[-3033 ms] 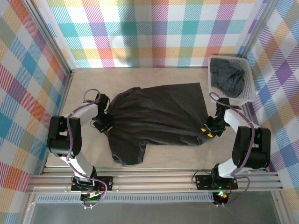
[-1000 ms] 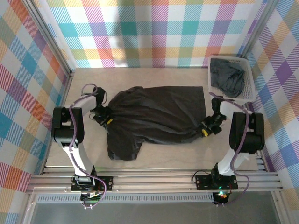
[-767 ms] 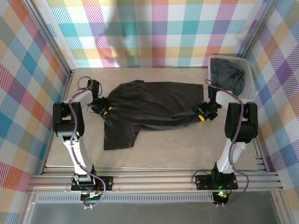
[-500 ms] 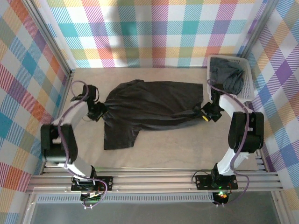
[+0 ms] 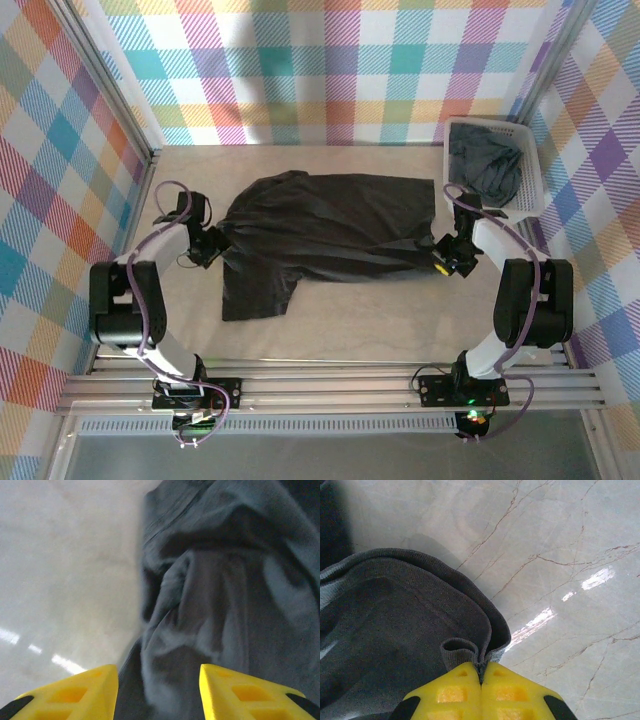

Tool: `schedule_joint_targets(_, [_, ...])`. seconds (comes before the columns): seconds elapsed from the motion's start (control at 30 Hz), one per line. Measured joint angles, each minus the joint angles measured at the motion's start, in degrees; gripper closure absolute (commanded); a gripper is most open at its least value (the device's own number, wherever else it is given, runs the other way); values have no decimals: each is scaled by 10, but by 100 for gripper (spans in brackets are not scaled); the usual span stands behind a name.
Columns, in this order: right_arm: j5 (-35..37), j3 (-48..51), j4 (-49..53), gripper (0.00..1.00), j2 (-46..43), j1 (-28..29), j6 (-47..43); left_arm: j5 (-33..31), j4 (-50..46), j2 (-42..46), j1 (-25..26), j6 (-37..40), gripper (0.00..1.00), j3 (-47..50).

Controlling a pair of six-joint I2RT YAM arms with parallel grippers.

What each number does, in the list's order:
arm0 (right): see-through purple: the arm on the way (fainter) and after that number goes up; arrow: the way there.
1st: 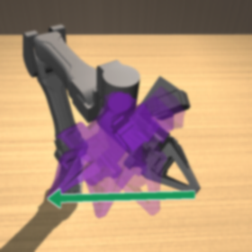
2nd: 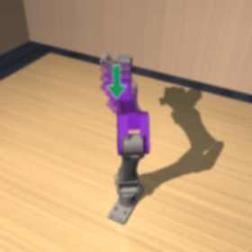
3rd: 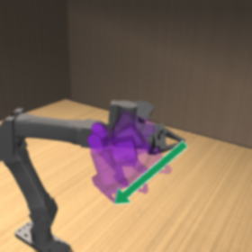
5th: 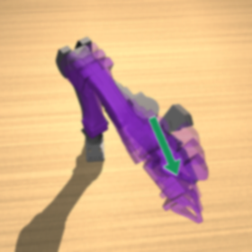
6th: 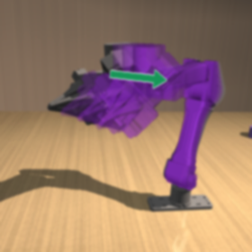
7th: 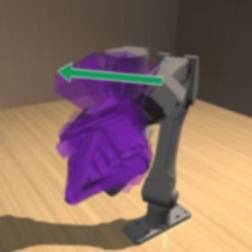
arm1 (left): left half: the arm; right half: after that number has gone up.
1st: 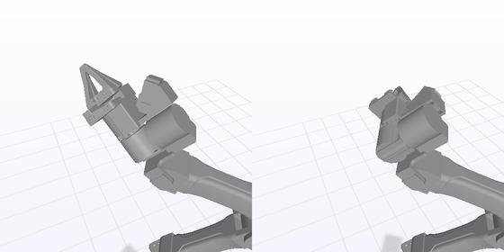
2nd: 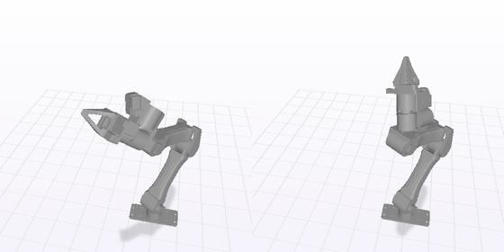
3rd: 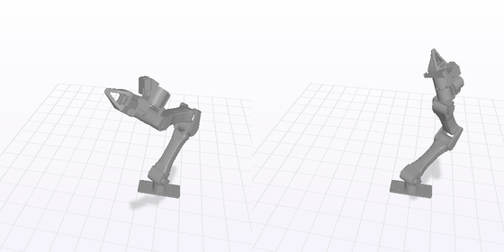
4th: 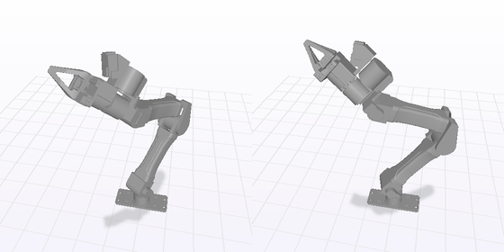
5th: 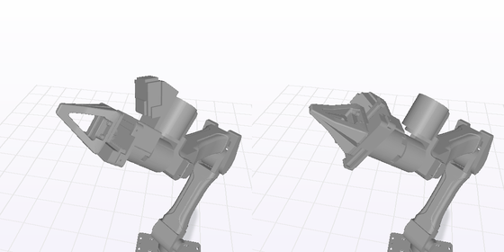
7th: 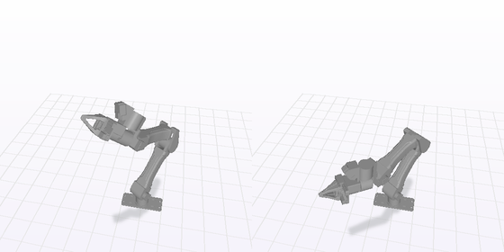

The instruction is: Fold and stack the t-shirts

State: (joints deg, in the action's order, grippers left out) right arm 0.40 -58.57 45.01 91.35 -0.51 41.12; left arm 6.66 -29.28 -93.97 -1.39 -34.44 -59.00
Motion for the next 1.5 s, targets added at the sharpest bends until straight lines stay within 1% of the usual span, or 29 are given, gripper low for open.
schedule_joint_targets(0.17, [-2,1,0,100,0,0,0,9,26,-58,-1,24,67,-29])
schedule_joint_targets(0.3, [-3,5,1,100,-4,0,0,15,32,-76,-1,33,78,-31])
schedule_joint_targets(0.4, [-2,6,1,100,-7,0,0,25,43,-75,-1,32,95,-31])
schedule_joint_targets(0.43, [-3,6,1,100,-8,0,0,28,44,-75,-1,29,100,-31])
schedule_joint_targets(0.6, [-5,5,1,100,-20,3,0,43,42,-49,5,6,100,-30])
schedule_joint_targets(0.7, [-7,-5,8,100,-41,12,0,42,38,-2,20,-23,100,-32])
schedule_joint_targets(0.8, [-13,-50,18,100,-65,30,-2,38,30,42,35,-66,100,-56])
schedule_joint_targets(0.9, [-23,-138,21,100,-68,41,-12,35,7,54,39,-98,100,-132])
schedule_joint_targets(1.0, [-31,-248,22,100,-63,47,-26,34,-4,53,26,-129,100,-236])
schedule_joint_targets(1.17, [-36,-440,13,100,-34,44,-48,38,-4,53,-19,-200,100,-389])
schedule_joint_targets(1.23, [-41,-495,9,100,-28,37,-50,38,-4,53,-37,-227,100,-436])
schedule_joint_targets(1.3, [-45,-529,4,100,-30,24,-47,38,-4,55,-54,-251,100,-474])
schedule_joint_targets(1.37, [-48,-541,-6,100,-40,7,-41,38,-7,60,-70,-275,100,-504])
schedule_joint_targets(1.5, [-65,-511,-36,100,-85,-19,-28,40,-18,85,-83,-301,100,-542])
